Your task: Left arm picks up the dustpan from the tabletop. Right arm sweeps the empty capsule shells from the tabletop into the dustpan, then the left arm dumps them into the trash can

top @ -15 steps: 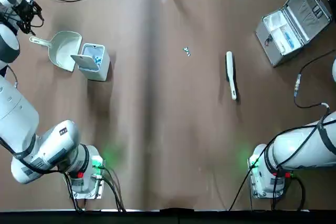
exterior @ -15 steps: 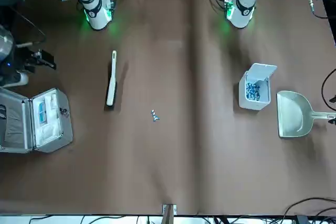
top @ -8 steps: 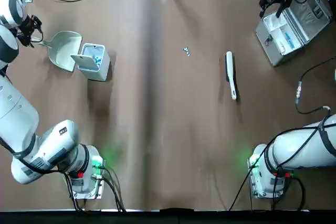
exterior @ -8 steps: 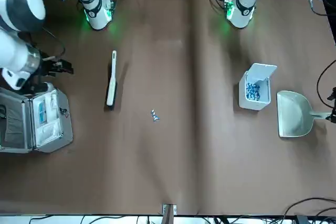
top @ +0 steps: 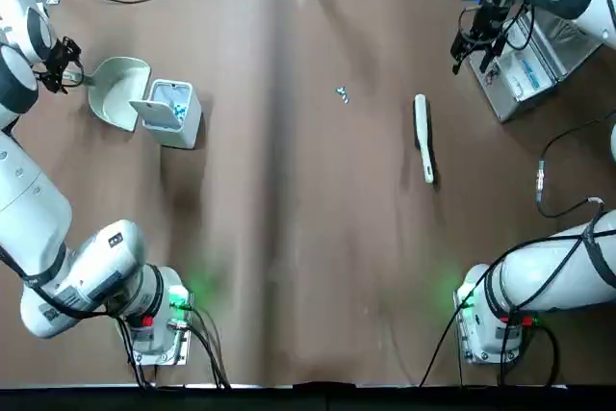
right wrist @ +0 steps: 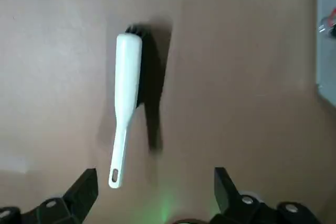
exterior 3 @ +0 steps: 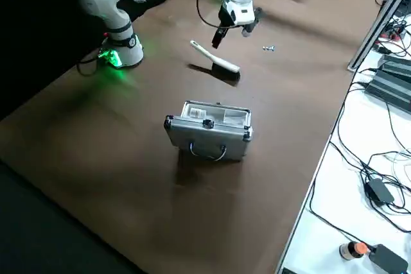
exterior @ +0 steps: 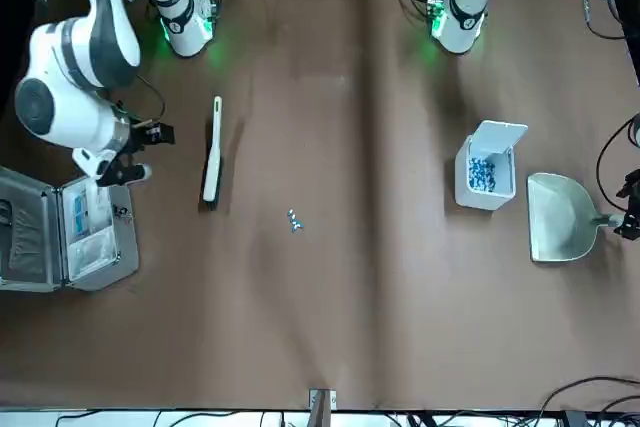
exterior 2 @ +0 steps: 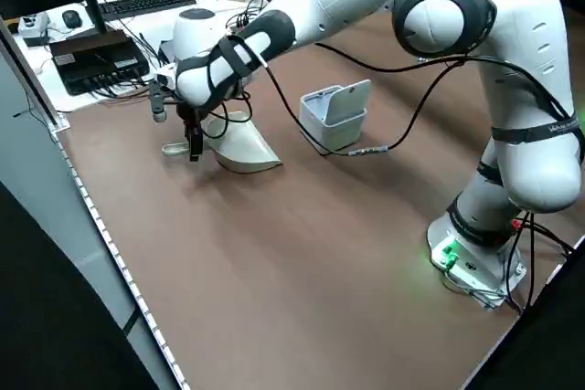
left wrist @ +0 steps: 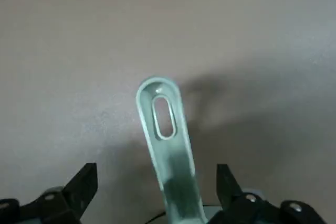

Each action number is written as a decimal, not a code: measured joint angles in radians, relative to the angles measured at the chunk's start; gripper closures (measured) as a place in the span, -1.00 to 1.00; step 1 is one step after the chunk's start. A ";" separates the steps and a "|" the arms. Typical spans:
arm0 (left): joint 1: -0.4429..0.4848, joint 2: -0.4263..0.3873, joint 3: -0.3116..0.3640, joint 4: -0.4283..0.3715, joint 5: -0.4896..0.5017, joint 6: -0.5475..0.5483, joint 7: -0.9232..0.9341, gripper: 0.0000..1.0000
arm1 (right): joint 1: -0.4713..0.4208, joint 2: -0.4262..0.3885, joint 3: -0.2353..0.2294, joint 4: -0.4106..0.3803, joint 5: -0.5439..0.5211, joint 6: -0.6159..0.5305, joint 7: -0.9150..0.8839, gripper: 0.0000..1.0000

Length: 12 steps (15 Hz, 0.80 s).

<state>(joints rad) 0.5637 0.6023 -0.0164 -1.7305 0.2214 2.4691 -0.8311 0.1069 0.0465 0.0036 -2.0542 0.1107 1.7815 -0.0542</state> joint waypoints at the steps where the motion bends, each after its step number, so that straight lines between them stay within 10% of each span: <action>1: 0.000 0.004 0.003 0.000 0.000 0.007 0.000 -1.00 | 0.005 0.000 0.000 -0.014 0.007 0.004 0.000 -0.96; 6: 0.000 0.021 0.032 0.000 0.000 0.047 0.000 -0.96 | 0.032 -0.001 0.001 -0.094 0.064 0.079 0.001 -0.95; 12: -0.003 0.023 0.033 0.001 0.000 0.056 0.000 -0.33 | 0.115 -0.001 0.002 -0.181 0.066 0.146 0.059 -0.86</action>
<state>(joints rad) 0.5605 0.6258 0.0169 -1.7298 0.2217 2.5247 -0.8315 0.2214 0.0453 0.0054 -2.2354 0.1770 1.9277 0.0048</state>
